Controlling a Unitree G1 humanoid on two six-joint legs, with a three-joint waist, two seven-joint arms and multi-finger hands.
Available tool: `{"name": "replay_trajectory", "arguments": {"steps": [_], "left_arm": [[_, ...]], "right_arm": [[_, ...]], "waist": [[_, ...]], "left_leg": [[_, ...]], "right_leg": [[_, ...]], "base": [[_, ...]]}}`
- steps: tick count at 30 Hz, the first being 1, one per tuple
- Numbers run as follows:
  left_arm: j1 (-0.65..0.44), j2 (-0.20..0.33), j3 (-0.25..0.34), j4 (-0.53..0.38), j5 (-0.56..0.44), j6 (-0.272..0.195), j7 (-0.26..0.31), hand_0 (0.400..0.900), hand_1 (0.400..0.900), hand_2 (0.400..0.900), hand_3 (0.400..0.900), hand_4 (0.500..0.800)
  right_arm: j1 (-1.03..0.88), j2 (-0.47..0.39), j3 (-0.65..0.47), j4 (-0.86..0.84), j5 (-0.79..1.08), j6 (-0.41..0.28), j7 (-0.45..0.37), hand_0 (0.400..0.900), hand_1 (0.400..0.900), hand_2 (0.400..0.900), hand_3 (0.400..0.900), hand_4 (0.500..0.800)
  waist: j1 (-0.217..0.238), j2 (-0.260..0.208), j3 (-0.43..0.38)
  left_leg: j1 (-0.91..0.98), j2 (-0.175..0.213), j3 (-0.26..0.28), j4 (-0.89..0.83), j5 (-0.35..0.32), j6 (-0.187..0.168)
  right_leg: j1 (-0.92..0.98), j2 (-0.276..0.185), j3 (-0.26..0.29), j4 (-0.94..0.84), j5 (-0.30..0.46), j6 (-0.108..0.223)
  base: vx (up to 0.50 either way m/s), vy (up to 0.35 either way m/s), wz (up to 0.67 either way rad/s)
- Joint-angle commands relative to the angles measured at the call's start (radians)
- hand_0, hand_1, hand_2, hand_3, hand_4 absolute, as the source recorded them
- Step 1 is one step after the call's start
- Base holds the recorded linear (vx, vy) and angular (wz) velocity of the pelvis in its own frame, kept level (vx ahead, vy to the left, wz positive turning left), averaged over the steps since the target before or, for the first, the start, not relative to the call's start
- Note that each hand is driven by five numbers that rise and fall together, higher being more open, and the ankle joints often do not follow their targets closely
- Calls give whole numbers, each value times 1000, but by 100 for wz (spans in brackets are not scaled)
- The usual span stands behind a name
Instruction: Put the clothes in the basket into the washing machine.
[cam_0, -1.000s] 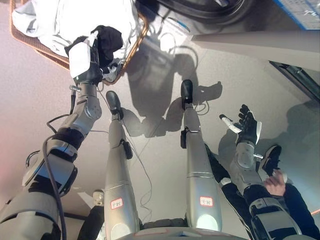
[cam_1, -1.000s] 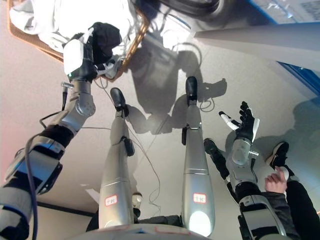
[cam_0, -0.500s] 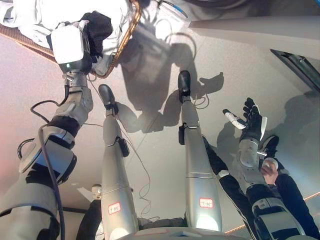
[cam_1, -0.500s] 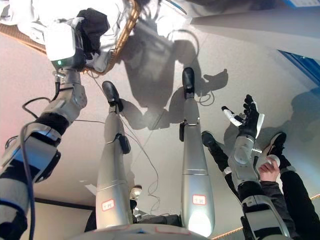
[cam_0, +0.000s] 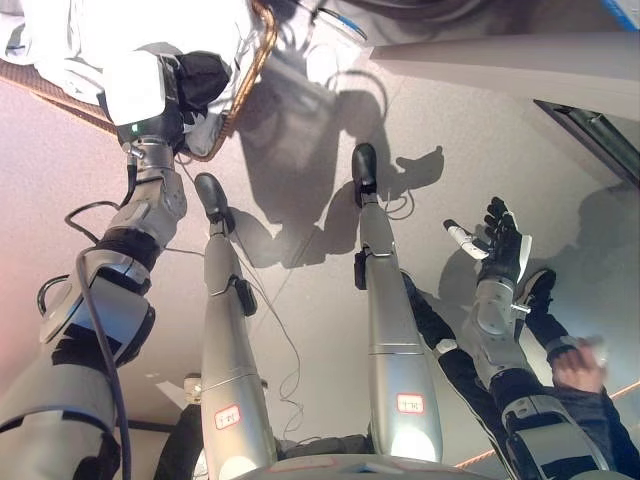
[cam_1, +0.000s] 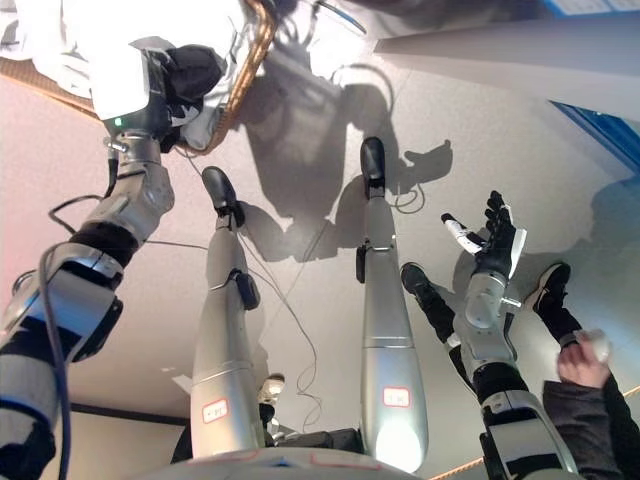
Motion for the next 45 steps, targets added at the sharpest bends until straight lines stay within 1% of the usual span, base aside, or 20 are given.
{"name": "replay_trajectory", "arguments": {"steps": [1, 2, 5, 6, 8, 10, 13, 14, 16, 18, 23, 25, 28, 32, 36, 38, 39, 40, 42, 45], "left_arm": [[137, -48, 123, -141, -239, -149, -53, 400, 400, 400, 400, 500], [164, -64, 135, -193, -284, -173, -68, 400, 400, 400, 400, 500], [229, -104, 150, -321, -362, -218, -96, 400, 400, 400, 400, 500], [240, -127, 150, -341, -407, -232, -117, 400, 400, 400, 400, 500], [259, -145, 152, -390, -476, -256, -156, 400, 400, 400, 400, 500], [258, -174, 163, -386, -615, -295, -229, 400, 400, 400, 400, 500], [241, -199, 184, -349, -783, -316, -314, 400, 400, 400, 400, 500], [236, -204, 189, -350, -815, -317, -330, 400, 400, 400, 400, 500], [211, -214, 199, -320, -886, -323, -361, 400, 400, 400, 400, 500], [181, -218, 207, -294, -926, -324, -380, 400, 400, 400, 400, 500], [17, -234, 206, -215, -1081, -321, -436, 400, 400, 400, 400, 500], [-35, -232, 203, -176, -1106, -314, -460, 400, 400, 400, 400, 500], [-117, -214, 192, -113, -1115, -310, -480, 400, 400, 400, 400, 500], [-189, -206, 200, -68, -1164, -319, -503, 400, 400, 400, 400, 500], [-266, -182, 212, -4, -1182, -327, -497, 400, 400, 400, 400, 500], [-283, -174, 210, 5, -1192, -328, -502, 400, 400, 400, 400, 500], [-307, -152, 194, 13, -1182, -327, -505, 400, 400, 400, 400, 500], [-308, -151, 193, 14, -1183, -328, -506, 400, 400, 400, 400, 500], [-334, -125, 175, 18, -1173, -331, -505, 400, 400, 400, 400, 500], [-362, -92, 172, 26, -1168, -345, -486, 400, 400, 400, 400, 500]], "right_arm": [[125, -41, -58, 25, 34, 15, -31, 900, 900, 900, 900, 800], [121, -39, -64, 42, 39, 23, -23, 900, 900, 900, 900, 800], [113, -36, -82, 55, 44, 39, -14, 900, 900, 900, 900, 800], [107, -33, -85, 74, 50, 45, -9, 900, 900, 900, 900, 800], [104, -35, -87, 78, 50, 58, 0, 900, 900, 900, 900, 800], [97, -32, -93, 107, 65, 70, 17, 900, 900, 900, 900, 800], [81, -29, -96, 155, 84, 89, 40, 900, 900, 900, 900, 800], [78, -28, -95, 171, 85, 95, 42, 900, 900, 900, 900, 800], [69, -24, -91, 200, 93, 103, 54, 900, 900, 900, 900, 800], [59, -24, -85, 216, 100, 108, 62, 900, 900, 900, 900, 800], [52, -29, -68, 234, 111, 118, 82, 900, 900, 900, 900, 800], [53, -28, -58, 232, 114, 120, 89, 900, 900, 900, 900, 800], [60, -30, -48, 224, 124, 113, 100, 900, 900, 900, 900, 800], [93, -29, -52, 196, 141, 97, 109, 900, 900, 900, 900, 800], [128, -25, -69, 180, 164, 74, 107, 900, 900, 900, 900, 800], [134, -18, -71, 185, 171, 70, 106, 900, 900, 900, 900, 800], [149, -15, -78, 196, 180, 65, 110, 900, 900, 900, 900, 800], [149, -15, -78, 197, 180, 65, 111, 900, 900, 900, 900, 800], [163, -12, -84, 206, 188, 62, 118, 900, 900, 900, 900, 800], [193, -7, -87, 225, 191, 60, 128, 900, 900, 900, 900, 800]], "waist": [[33, -2, -28], [35, 3, -26], [44, 20, -28], [45, 27, -31], [47, 37, -32], [46, 45, -38], [43, 55, -50], [43, 59, -55], [40, 64, -68], [36, 65, -77], [14, 76, -92], [4, 77, -98], [-15, 74, -109], [-36, 71, -121], [-54, 56, -137], [-58, 54, -143], [-64, 51, -154], [-64, 51, -155], [-68, 49, -170], [-65, 55, -195]], "left_leg": [[-28, -5, -58, 82, -54, 21], [-8, -6, -53, 79, -55, 20], [60, -9, -43, 60, -56, 16], [79, -10, -40, 56, -57, 15], [121, -12, -35, 43, -57, 14], [165, -14, -32, 24, -53, 11], [224, -10, -28, -7, -46, 4], [238, -9, -27, -11, -45, 3], [266, -6, -23, -23, -41, 2], [284, -4, -20, -31, -42, 1], [334, 4, -5, -88, -25, -8], [350, 10, 1, -108, -17, -11], [358, 17, 10, -128, -10, -15], [364, 24, 14, -162, 3, -23], [352, 39, 18, -208, 25, -39], [343, 43, 14, -208, 26, -42], [340, 47, 13, -208, 21, -48], [338, 47, 12, -208, 21, -48], [328, 53, 10, -208, 30, -52], [336, 57, 10, -208, 26, -53]], "right_leg": [[64, 7, 10, -58, 14, 5], [86, 3, 11, -62, 14, 4], [149, -4, 12, -69, 8, 4], [165, -7, 13, -69, 7, 4], [202, -12, 13, -76, 6, 4], [244, -18, 16, -87, 3, 4], [302, -25, 14, -103, -1, 6], [315, -25, 13, -106, -1, 6], [334, -24, 13, -113, 1, 5], [347, -24, 17, -117, 1, 5], [380, -28, 25, -149, 11, 11], [390, -27, 28, -162, 14, 14], [390, -21, 38, -179, 23, 15], [388, -17, 43, -206, 38, 20], [382, -8, 33, -252, 66, 29], [380, -5, 30, -259, 69, 30], [384, -2, 25, -264, 68, 32], [382, -2, 25, -264, 68, 32], [376, 0, 24, -267, 75, 33], [379, 4, 28, -266, 72, 33]], "base": [[52, 24, -3], [57, 6, -3], [68, -3, -5], [69, -9, -6], [69, -1, -9], [74, -2, -6], [60, -16, -2], [48, -24, -2], [37, -4, -7], [24, -9, -6], [27, 3, -8], [33, -4, -13], [33, -17, -11], [35, -15, -7], [37, -27, -11], [40, -55, -2], [35, -56, 0], [40, -51, 1], [19, -16, -1], [82, -15, -1]]}}
